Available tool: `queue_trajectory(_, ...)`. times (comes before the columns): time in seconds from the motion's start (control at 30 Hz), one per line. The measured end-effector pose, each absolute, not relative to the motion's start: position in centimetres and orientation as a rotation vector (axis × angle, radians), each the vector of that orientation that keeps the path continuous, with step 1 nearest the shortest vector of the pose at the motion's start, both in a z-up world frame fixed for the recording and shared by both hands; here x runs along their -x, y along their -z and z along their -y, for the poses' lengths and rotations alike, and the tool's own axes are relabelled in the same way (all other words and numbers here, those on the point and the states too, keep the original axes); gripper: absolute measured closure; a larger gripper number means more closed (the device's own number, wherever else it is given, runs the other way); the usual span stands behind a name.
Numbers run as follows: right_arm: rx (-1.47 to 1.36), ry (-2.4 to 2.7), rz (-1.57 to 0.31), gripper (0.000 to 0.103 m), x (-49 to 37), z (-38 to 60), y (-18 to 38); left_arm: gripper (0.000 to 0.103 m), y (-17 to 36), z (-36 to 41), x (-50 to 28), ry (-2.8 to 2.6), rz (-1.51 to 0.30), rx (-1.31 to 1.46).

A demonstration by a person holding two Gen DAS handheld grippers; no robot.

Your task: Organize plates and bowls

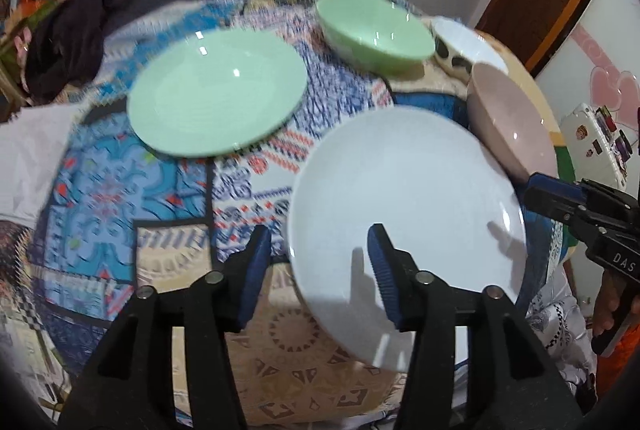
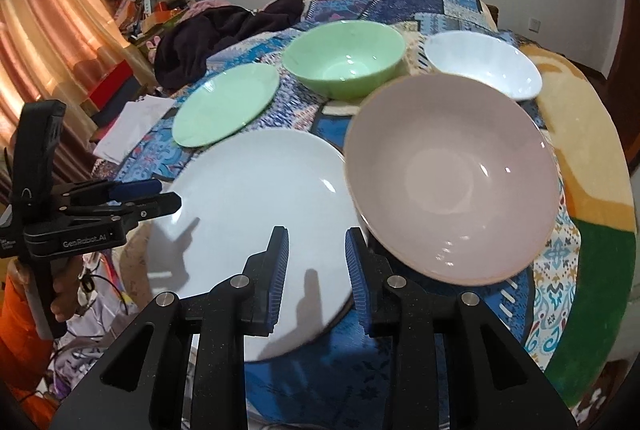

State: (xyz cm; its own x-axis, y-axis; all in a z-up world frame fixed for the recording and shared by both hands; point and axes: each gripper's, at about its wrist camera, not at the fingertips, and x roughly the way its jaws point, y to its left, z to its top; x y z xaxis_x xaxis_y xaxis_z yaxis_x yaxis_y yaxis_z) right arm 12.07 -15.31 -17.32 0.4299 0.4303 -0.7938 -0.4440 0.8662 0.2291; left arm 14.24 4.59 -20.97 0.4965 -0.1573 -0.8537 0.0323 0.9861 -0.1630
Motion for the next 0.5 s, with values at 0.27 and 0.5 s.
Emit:
queue_trajectory(0.27, 0.011, -0.582, -0.922, 0.067, -13.3, 12.9, 15.2, 0.031, 16.8, -7.5, -14.0, 0.026, -0.9, 0.148)
queue_trajectory(0.5, 0.016, -0.603, -0.873, 0.053, -15.3, 10.2, 14.0, 0.016, 15.1, -11.3, -15.7, -0.074, -0.84, 0.159)
